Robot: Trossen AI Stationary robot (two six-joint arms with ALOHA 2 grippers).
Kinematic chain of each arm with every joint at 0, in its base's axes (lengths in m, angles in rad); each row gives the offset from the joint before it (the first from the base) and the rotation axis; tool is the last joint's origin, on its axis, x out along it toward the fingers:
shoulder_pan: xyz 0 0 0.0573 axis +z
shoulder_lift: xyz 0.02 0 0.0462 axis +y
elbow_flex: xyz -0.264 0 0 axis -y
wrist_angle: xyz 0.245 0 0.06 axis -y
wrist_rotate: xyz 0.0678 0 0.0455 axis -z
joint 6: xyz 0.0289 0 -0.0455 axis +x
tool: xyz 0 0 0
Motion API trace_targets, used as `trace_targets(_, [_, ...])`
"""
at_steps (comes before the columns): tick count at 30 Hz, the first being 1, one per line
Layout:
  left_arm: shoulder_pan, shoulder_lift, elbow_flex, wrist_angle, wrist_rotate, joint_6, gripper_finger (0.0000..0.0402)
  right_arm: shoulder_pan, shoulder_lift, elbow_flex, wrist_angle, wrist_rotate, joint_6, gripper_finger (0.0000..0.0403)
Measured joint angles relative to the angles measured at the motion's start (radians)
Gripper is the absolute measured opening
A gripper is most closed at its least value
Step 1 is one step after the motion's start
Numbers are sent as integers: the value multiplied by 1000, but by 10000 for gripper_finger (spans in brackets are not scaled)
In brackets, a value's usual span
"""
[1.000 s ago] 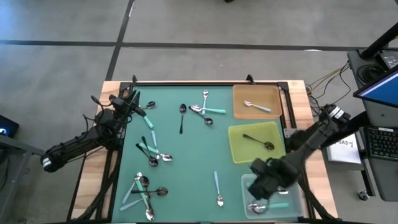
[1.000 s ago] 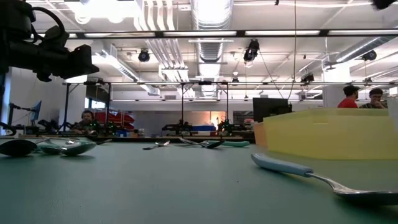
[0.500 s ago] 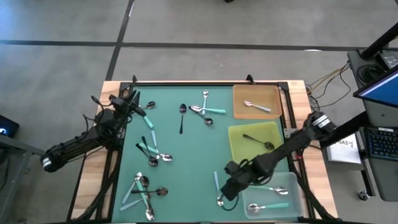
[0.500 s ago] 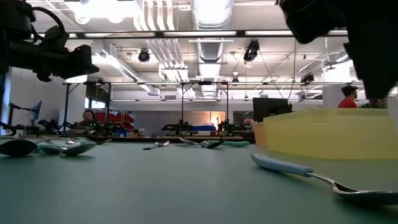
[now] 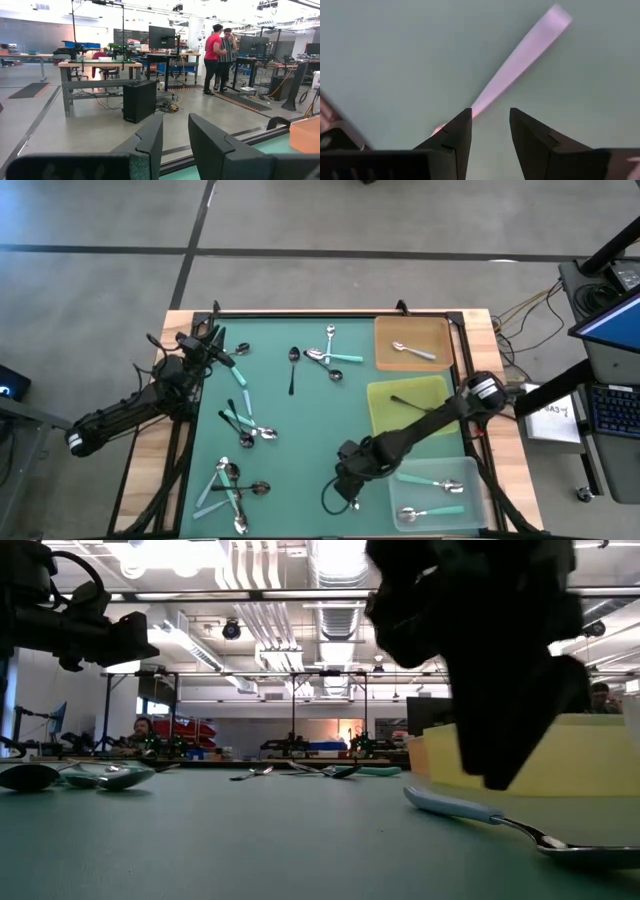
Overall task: Sort silverware by color (type)
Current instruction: Put the blue spoon into the orange bin
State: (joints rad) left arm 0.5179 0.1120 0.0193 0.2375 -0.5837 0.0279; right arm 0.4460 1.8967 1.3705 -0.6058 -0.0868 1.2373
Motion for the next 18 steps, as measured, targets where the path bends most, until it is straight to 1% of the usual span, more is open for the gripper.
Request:
trace_targets(3, [0, 0, 0, 0, 0, 0, 77, -14, 6, 0, -4, 34, 9, 123])
trace_targets(7, [0, 0, 0, 0, 0, 0, 77, -24, 24, 0, -7, 48, 25, 123])
trace_targets(14, [0, 0, 0, 0, 0, 0, 77, -28, 64, 6, -8, 68, -24, 123])
trace_targets(18, [0, 0, 0, 0, 0, 0, 77, -26, 69, 5, -11, 101, -35, 121])
